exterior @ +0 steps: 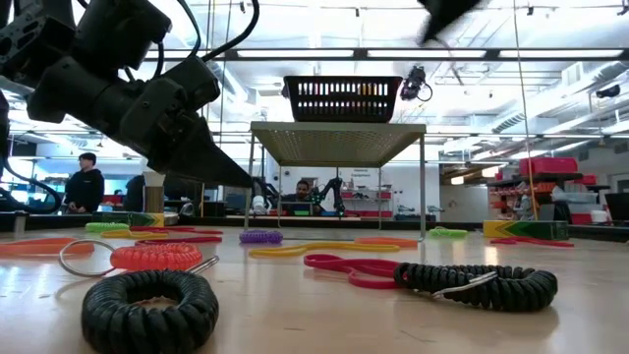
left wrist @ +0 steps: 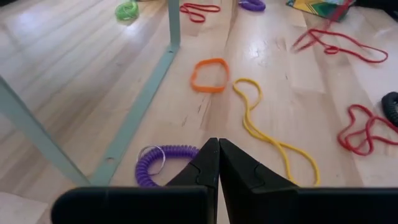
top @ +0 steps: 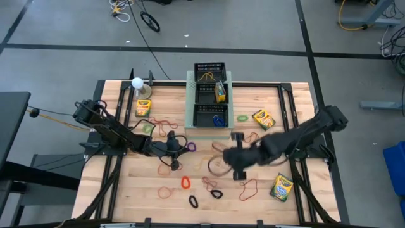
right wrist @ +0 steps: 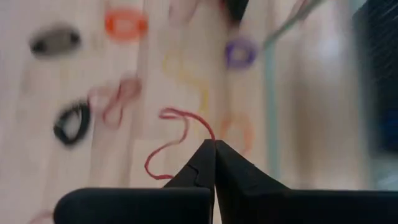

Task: Pick & Place Office Desk Supplies
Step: Put the red rubber band into the top black bin on the shelf

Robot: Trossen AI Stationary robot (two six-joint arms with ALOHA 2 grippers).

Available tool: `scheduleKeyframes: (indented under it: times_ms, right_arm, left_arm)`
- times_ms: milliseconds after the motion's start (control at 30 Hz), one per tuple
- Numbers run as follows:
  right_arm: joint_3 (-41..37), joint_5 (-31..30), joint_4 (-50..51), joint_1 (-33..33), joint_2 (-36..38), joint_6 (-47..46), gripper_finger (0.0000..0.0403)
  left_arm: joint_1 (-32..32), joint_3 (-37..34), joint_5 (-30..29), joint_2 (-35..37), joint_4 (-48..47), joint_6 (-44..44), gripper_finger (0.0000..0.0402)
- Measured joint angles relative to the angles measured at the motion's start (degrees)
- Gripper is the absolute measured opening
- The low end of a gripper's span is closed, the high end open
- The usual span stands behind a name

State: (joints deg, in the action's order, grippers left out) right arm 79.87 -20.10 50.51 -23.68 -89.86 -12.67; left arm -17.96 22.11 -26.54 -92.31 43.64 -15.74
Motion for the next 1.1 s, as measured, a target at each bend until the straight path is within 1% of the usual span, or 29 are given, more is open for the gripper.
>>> scheduleKeyframes:
  times_ms: [100, 267, 400, 500, 567, 633, 667, 767, 833, 933, 1100]
  right_arm:
    - [5.47, -0.60, -0.26, 3.88, 1.76, 6.00, 0.0004]
    - [16.19, -2.48, -1.71, 13.19, 1.80, 14.93, 0.0004]
    - [21.25, -3.50, -9.89, 23.24, 1.54, 24.88, 0.0004]
    - [22.11, -2.38, -18.77, 31.27, 1.55, 35.44, 0.0004]
    - [22.09, -1.48, -22.76, 36.66, 1.43, 40.17, 0.0004]
    - [22.12, 2.84, -25.31, 42.03, 0.45, 41.46, 0.0004]
    - [22.13, 6.34, -25.52, 44.78, -0.17, 41.13, 0.0004]
    - [22.09, 16.90, -25.56, 51.73, -3.52, 37.46, 0.0004]
    - [22.06, 21.38, -25.43, 55.03, -6.32, 35.96, 0.0004]
    - [22.06, 24.24, -25.38, 57.63, -10.64, 37.00, 0.0004]
    - [22.00, 25.35, -26.23, 59.37, -16.15, 38.07, 0.0004]
  left_arm:
    - [0.00, 0.00, -0.01, 0.00, -0.08, 0.60, 0.0013]
    - [0.05, 0.00, -0.03, 0.00, -0.09, 1.51, 0.0013]
    - [0.05, 0.00, -0.03, 0.00, -0.10, 2.31, 0.0013]
    - [0.05, 0.00, -0.03, 0.00, -0.11, 1.65, 0.0013]
    - [0.05, 0.00, -0.40, 0.00, -0.11, 1.69, 0.0013]
    - [0.05, 0.00, -0.47, 0.00, -0.11, 1.71, 0.0013]
    - [0.05, 0.00, -0.58, 0.00, -0.13, 1.72, 0.0013]
    - [0.05, 0.00, -0.62, 0.00, -0.15, 1.66, 0.0013]
    - [0.05, 0.00, -0.61, 0.00, -0.04, 1.74, 0.0013]
    - [0.05, 0.00, -0.64, 0.00, -0.06, 1.85, 0.0013]
    - [0.05, 0.00, -0.64, 0.00, -0.11, 1.85, 0.0013]
